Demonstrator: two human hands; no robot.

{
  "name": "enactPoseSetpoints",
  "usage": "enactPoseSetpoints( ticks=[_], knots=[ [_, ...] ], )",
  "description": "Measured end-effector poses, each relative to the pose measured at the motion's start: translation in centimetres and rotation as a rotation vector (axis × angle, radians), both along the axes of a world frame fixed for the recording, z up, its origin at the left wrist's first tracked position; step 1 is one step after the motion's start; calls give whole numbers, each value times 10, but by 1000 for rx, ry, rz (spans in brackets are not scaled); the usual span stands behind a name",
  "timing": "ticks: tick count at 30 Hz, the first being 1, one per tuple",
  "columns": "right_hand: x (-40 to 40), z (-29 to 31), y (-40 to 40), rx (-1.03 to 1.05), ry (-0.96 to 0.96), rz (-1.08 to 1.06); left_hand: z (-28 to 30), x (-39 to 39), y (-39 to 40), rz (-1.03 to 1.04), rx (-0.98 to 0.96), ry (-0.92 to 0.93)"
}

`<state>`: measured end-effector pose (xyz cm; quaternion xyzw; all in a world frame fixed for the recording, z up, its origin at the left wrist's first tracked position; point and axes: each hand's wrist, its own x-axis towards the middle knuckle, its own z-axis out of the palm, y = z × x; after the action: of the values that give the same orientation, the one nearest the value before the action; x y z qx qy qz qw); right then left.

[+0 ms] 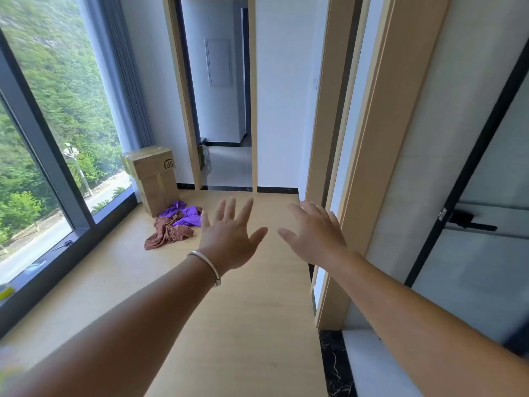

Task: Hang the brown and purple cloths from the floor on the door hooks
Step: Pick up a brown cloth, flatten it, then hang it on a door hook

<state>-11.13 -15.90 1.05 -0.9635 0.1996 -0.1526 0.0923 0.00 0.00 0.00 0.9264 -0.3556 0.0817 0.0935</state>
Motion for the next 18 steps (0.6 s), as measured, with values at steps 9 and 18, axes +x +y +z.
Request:
enactPoseSetpoints(
  ticks=[9, 18],
  knots=[
    [100, -2, -29, -10, 1, -77, -1, 108, -40, -52, -2, -118],
    [191, -2, -47, 0, -7, -128, 0, 204, -68, -104, 3, -109]
  ],
)
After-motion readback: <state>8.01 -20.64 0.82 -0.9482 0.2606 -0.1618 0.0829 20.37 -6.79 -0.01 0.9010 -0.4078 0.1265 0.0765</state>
